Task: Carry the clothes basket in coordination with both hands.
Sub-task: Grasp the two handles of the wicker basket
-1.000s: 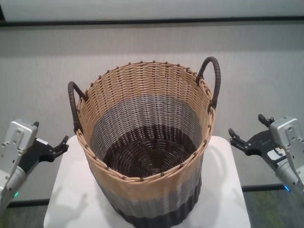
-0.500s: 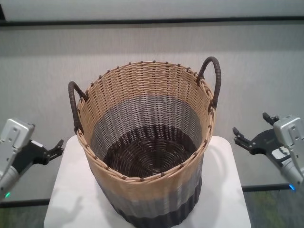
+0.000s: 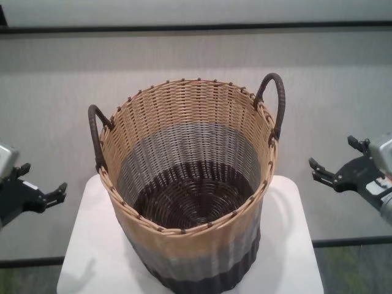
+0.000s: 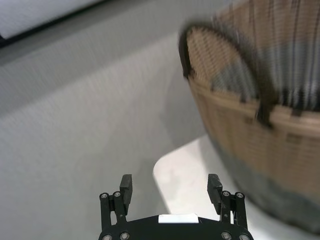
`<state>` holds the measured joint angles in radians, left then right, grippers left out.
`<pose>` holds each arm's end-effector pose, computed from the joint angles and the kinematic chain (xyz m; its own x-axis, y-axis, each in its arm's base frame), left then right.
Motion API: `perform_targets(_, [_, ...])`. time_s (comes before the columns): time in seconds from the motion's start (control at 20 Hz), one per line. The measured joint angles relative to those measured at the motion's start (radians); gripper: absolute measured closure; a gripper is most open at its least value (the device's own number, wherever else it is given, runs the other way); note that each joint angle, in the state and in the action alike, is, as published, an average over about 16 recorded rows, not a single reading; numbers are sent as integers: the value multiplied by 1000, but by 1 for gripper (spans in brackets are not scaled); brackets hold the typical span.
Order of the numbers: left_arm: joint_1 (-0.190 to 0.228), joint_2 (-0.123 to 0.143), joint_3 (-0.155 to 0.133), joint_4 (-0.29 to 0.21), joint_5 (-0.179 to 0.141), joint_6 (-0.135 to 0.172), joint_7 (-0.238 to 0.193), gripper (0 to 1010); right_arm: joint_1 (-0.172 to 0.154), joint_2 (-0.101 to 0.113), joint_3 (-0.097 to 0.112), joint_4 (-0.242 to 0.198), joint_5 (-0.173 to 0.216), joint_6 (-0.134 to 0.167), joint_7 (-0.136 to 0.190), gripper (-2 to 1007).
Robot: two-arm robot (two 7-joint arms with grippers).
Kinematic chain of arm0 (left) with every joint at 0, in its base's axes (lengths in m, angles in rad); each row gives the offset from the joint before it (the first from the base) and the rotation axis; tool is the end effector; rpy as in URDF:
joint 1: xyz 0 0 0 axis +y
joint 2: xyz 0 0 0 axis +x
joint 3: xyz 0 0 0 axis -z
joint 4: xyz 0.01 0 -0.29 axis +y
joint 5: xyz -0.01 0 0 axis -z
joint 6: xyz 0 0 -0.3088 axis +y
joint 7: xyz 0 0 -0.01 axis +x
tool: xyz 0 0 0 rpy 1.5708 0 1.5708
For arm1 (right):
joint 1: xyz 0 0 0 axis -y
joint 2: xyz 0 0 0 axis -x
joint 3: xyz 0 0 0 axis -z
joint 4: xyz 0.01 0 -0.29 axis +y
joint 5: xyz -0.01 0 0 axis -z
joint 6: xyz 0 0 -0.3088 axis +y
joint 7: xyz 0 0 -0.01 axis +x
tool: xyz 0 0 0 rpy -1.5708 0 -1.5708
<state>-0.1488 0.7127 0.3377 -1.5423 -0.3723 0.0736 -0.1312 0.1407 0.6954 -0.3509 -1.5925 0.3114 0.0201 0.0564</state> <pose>0.3516 0.1201 -0.2564 0.3749 0.8707 0.3184 -0.9238 0.3218 0.2076 0.3476 -0.1010 -0.2514 0.3366 -0.8642 0.3739 0.9413 0.3192 -0.1096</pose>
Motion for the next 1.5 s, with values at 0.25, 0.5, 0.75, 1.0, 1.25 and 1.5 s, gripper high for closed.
perform_targets(0.25, [27,16,-74,-57,-98,19,-67,10,-9,5,54,-57,99,47,72,2])
perform_targets(0.5, [49,24,-138,-108,-175,26,-121,10,1,-20,94,-65,194,82,136,2])
perform_targets(0.75, [59,28,-177,-145,-214,25,-178,10,23,-58,110,-32,245,101,180,2])
perform_targets(1.0, [52,27,-184,-163,-233,32,-234,10,51,-99,109,15,262,109,209,2])
perform_targets(1.25, [31,20,-166,-164,-247,51,-284,10,74,-129,107,43,258,105,230,2])
perform_targets(1.5, [2,6,-138,-145,-266,82,-312,10,94,-152,108,52,249,99,246,2])
